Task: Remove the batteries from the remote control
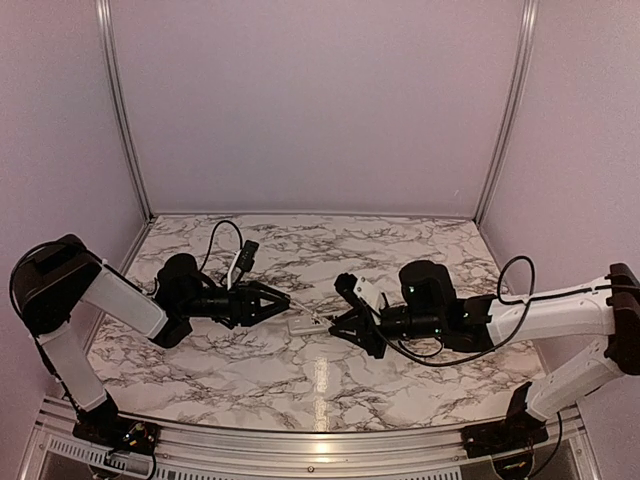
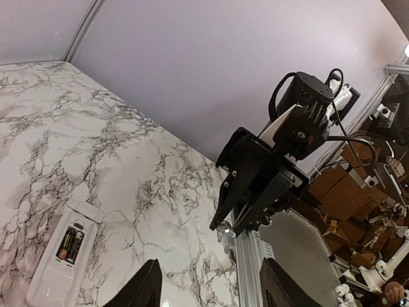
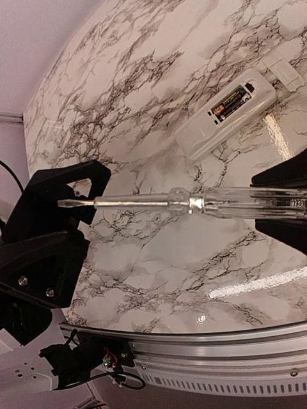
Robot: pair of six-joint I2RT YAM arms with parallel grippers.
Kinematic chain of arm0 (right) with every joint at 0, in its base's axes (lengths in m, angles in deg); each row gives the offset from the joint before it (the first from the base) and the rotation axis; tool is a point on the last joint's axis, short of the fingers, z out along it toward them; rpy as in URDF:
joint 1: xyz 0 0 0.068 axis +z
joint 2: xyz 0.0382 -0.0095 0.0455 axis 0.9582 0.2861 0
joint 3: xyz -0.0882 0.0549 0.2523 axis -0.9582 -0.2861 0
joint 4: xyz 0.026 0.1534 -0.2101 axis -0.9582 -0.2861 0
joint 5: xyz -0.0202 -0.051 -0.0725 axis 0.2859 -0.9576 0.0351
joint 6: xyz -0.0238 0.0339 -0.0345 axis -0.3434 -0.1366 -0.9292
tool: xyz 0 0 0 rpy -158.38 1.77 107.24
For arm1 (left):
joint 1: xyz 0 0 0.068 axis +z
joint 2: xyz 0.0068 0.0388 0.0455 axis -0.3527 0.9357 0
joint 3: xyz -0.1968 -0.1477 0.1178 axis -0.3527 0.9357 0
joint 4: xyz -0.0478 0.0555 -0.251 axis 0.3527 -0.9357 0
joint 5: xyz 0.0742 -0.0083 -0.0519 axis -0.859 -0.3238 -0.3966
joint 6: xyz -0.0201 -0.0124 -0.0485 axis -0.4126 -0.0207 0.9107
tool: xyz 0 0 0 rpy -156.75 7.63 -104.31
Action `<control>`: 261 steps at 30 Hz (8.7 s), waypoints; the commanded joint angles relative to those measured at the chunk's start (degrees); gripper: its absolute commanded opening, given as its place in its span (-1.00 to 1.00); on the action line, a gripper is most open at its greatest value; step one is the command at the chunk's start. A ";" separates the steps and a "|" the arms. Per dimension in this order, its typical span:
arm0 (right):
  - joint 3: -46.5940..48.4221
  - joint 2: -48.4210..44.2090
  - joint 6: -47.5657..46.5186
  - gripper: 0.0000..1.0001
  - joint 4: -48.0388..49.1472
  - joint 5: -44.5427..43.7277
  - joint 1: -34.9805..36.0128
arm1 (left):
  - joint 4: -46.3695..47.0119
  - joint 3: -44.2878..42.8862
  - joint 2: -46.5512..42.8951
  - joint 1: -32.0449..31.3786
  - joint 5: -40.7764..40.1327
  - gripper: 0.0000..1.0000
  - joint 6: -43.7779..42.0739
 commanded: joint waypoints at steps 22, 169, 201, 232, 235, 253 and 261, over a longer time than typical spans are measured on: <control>6.98 6.33 -3.44 -1.00 -3.70 -1.90 1.40 | -5.30 -8.44 7.94 -1.12 6.23 -0.43 2.05; 6.67 28.57 59.23 -0.29 59.32 18.34 -3.18 | 18.01 5.37 -2.10 -0.30 -7.65 -1.00 7.25; 7.83 29.63 57.90 -0.44 56.42 17.92 -2.90 | 16.29 6.73 -3.99 -0.30 -10.76 -1.00 5.31; 9.59 29.79 56.12 -0.39 52.88 17.43 -2.81 | 19.28 7.49 -3.66 -0.30 -10.77 -1.00 6.33; 9.76 29.79 55.98 -0.47 52.82 17.41 -2.75 | 19.28 7.49 -3.63 -0.30 -10.84 -1.00 6.22; 9.04 20.46 44.01 -1.00 32.11 12.24 -3.28 | 18.50 7.40 -2.72 -0.21 -9.89 0.45 3.26; 6.83 11.43 34.08 -1.00 15.95 6.14 -4.00 | 11.65 8.52 -6.09 0.29 -11.69 0.98 -3.69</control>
